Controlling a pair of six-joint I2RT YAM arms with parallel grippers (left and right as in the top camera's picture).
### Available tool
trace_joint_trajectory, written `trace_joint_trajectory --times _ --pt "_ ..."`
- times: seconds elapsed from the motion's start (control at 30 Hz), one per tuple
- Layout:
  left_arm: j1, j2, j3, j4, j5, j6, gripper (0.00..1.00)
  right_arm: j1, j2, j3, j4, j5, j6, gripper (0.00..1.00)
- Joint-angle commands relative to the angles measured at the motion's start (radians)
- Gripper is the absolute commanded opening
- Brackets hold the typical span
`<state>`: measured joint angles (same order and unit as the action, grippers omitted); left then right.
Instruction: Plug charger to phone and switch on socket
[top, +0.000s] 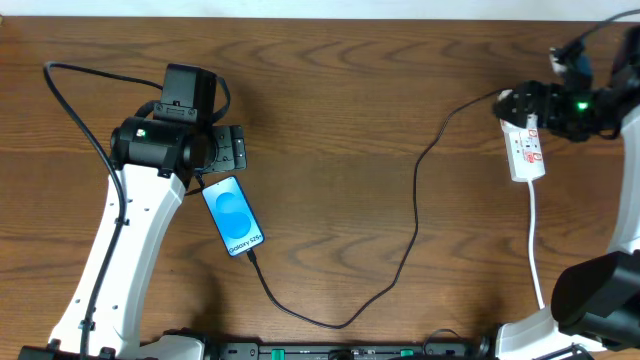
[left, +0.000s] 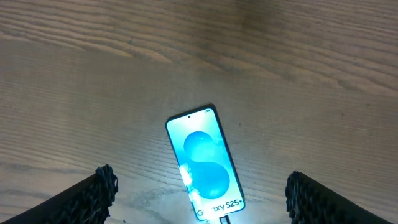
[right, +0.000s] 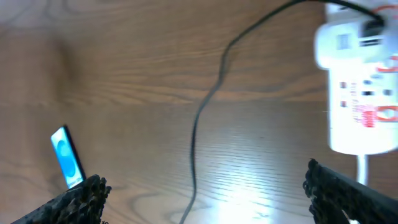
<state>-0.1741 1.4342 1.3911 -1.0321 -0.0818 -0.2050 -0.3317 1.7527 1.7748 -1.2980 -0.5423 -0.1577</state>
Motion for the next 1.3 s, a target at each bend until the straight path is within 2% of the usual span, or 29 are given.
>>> trace_joint_trajectory --times 0.0,0.2,0.3,0.63,0.83,1.27 --pt "-0.002 -0.014 0.018 -0.003 -0.016 0.013 0.89 -0.032 -0.019 0.037 -0.003 -0.01 -0.045 0.99" --pt "-0.002 -0.014 0.018 -0.003 -0.016 0.013 0.89 -0.083 0.0 0.089 0.006 0.005 -0.071 0.99" --pt "-0.002 -0.014 0.018 -0.003 -0.016 0.013 0.89 -0.104 0.02 0.116 -0.004 0.013 -0.129 0.99" --pt "-0.002 -0.014 0.018 -0.003 -0.016 0.013 0.89 -0.144 0.161 0.206 -0.006 0.081 -0.177 0.99" --pt "-0.002 -0.014 0.018 -0.003 -0.016 0.013 0.89 -0.147 0.246 0.209 0.005 0.093 -0.264 0.99" --pt "-0.002 -0.014 0.018 -0.003 -0.016 0.013 0.89 -0.137 0.389 0.209 0.035 0.114 -0.324 0.99"
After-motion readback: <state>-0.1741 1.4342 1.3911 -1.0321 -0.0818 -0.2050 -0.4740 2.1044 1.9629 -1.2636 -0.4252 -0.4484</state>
